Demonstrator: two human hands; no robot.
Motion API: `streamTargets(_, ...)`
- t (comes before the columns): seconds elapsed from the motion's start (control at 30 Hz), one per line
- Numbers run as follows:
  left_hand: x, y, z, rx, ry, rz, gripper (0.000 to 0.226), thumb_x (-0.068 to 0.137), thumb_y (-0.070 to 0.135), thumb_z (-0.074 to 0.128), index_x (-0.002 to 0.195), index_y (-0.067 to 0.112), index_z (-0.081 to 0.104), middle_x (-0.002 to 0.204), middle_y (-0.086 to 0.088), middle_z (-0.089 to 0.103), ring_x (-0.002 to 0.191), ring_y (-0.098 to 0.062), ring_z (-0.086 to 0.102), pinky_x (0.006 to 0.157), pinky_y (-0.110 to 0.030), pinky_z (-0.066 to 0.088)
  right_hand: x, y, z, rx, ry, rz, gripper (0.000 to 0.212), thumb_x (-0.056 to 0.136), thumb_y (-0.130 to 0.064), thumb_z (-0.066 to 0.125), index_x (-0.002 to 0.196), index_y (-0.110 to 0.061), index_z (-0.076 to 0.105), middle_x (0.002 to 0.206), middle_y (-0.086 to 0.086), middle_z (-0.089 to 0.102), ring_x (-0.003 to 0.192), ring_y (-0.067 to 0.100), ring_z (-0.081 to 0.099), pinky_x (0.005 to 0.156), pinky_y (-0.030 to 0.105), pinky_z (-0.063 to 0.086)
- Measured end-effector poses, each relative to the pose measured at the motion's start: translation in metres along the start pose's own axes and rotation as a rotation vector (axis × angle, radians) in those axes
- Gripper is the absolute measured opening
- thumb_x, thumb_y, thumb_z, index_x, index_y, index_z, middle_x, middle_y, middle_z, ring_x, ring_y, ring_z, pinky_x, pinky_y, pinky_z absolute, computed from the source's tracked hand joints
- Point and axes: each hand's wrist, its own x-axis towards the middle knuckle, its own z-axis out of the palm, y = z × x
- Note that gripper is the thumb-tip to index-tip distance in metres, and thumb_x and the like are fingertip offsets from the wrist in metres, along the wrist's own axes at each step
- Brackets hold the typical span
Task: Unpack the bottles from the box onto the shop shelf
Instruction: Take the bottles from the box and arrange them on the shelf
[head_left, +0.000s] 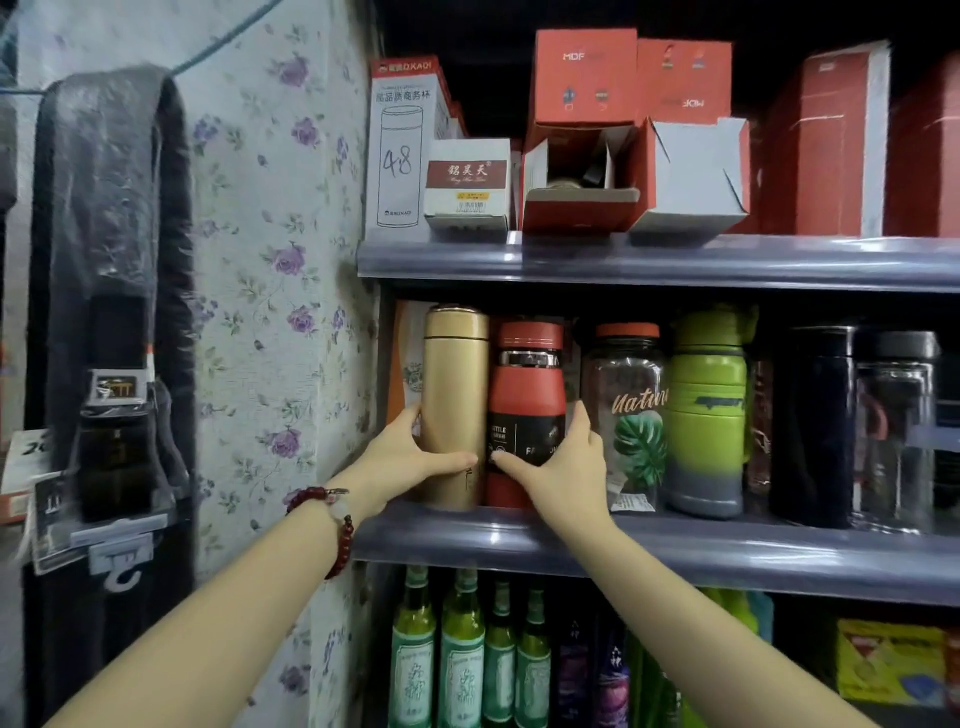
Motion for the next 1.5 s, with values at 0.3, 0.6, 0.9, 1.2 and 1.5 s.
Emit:
streamTargets(0.3, -0.001, 0.000, -0.003, 0.085, -0.034, -0.061, 0.124, 0.047, 0.037, 0.092, 0.148, 0.031, 0.020, 0.137, 0.009, 0.043, 0.122, -0.011, 0.046, 0.107, -0.029, 0.037, 0.007, 0.002, -0.010, -0.083, -0.162, 0.058, 0.090, 0.057, -0.041, 0.087, 0.128, -0.015, 0.038, 0.122, 0.010, 0.051, 0.114, 0.030, 0.051, 0.094, 0.037, 0.044)
streamTargets(0.6, -0.003, -0.006, -0.011, 0.183, -0.076, -0.025, 0.125, 0.042, 0.044, 0.091, 0.145, 0.036, 0.021, 0.129, 0.014, 0.054, 0.113, -0.003, 0.055, 0.099, -0.028, 0.047, 0.020, 0.012, -0.018, 0.009, -0.316, 0.035, 0.086, 0.059, -0.038, 0.088, 0.129, -0.019, 0.042, 0.124, 0.000, 0.060, 0.112, 0.018, 0.056, 0.090, 0.026, 0.043)
streamTargets(0.9, -0.005, -0.007, -0.026, 0.189, -0.043, -0.017, 0.115, 0.047, 0.030, 0.093, 0.142, 0.031, 0.028, 0.120, 0.019, 0.057, 0.115, -0.004, 0.055, 0.092, -0.018, 0.045, 0.027, 0.011, -0.002, 0.059, -0.335, 0.011, 0.079, 0.055, -0.038, 0.089, 0.120, -0.021, 0.048, 0.114, -0.004, 0.062, 0.098, 0.013, 0.055, 0.083, 0.024, 0.041)
streamTargets(1.2, -0.009, -0.004, -0.033, 0.094, -0.028, -0.112, 0.104, 0.062, 0.000, 0.084, 0.145, 0.022, 0.025, 0.125, 0.004, 0.056, 0.116, -0.015, 0.055, 0.102, -0.033, 0.043, 0.025, 0.002, 0.008, 0.052, -0.377, 0.019, 0.079, 0.057, -0.037, 0.088, 0.122, -0.017, 0.048, 0.117, 0.000, 0.062, 0.105, 0.018, 0.057, 0.084, 0.025, 0.043)
streamTargets(1.5, -0.015, -0.004, -0.024, 0.083, 0.041, -0.165, 0.104, 0.064, 0.002, 0.083, 0.147, 0.017, 0.022, 0.140, -0.009, 0.050, 0.121, -0.023, 0.052, 0.108, -0.042, 0.039, 0.008, 0.001, 0.000, 0.048, -0.336, -0.051, 0.081, 0.064, -0.039, 0.085, 0.130, -0.015, 0.043, 0.126, 0.003, 0.059, 0.117, 0.021, 0.055, 0.088, 0.024, 0.040)
